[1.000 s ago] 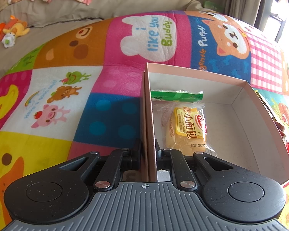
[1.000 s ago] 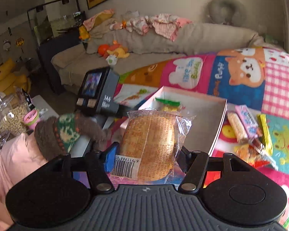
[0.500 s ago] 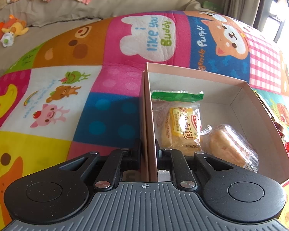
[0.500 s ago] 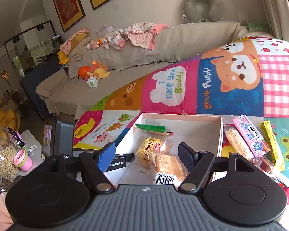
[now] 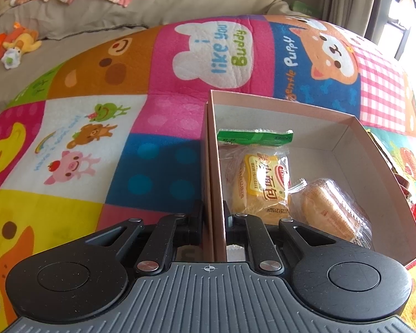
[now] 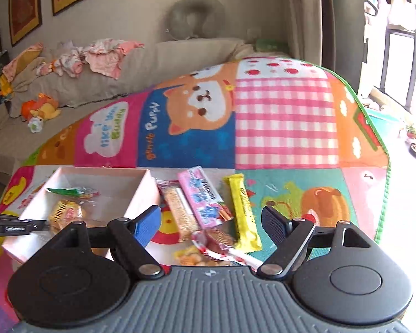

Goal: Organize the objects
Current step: 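Grasp the brown swirl lollipop with the right tool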

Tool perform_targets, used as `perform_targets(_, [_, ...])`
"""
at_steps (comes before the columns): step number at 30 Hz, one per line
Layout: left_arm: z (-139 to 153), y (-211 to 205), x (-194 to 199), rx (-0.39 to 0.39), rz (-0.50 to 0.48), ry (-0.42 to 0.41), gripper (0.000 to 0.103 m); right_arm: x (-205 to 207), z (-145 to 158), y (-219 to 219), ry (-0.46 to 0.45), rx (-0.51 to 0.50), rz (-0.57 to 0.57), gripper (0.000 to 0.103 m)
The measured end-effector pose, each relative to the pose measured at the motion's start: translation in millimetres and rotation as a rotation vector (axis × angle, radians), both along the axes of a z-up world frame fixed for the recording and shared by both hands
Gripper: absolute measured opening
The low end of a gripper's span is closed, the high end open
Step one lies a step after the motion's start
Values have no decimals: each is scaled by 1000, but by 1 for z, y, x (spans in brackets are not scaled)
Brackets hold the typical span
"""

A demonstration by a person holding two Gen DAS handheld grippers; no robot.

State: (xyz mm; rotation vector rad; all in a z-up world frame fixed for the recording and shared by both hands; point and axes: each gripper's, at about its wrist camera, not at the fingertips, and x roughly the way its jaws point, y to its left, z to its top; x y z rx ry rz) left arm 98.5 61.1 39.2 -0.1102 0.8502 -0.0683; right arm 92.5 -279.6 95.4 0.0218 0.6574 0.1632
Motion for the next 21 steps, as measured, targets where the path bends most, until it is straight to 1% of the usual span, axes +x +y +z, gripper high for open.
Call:
perform_targets(3, [0, 0, 0, 8, -4, 3, 13, 24, -23, -7, 59, -2, -25, 80])
perform_targets(6, [0, -1, -1, 9, -6, 6, 13, 50, -40, -5, 97, 6, -49, 81])
perform_targets(10, [0, 0, -1, 6, -2, 6, 13, 86, -55, 7, 142, 37, -72, 88])
perform_targets(14, [0, 1, 0, -8, 10, 7, 13, 126, -64, 24, 160, -17, -87, 92])
perform_targets(15, [0, 1, -1, -10, 14, 5, 13, 137, -67, 24, 182, -16, -106, 96])
perform_targets(18, [-1, 1, -2, -13, 20, -2, 13, 162, -76, 15, 256, 53, -168, 99])
perform_targets(20, [-1, 2, -3, -16, 17, -2, 13, 171, -80, 8, 283, 104, -192, 99])
perform_targets(21, [-1, 2, -3, -18, 13, -1, 13, 173, -80, 7, 293, 117, -191, 97])
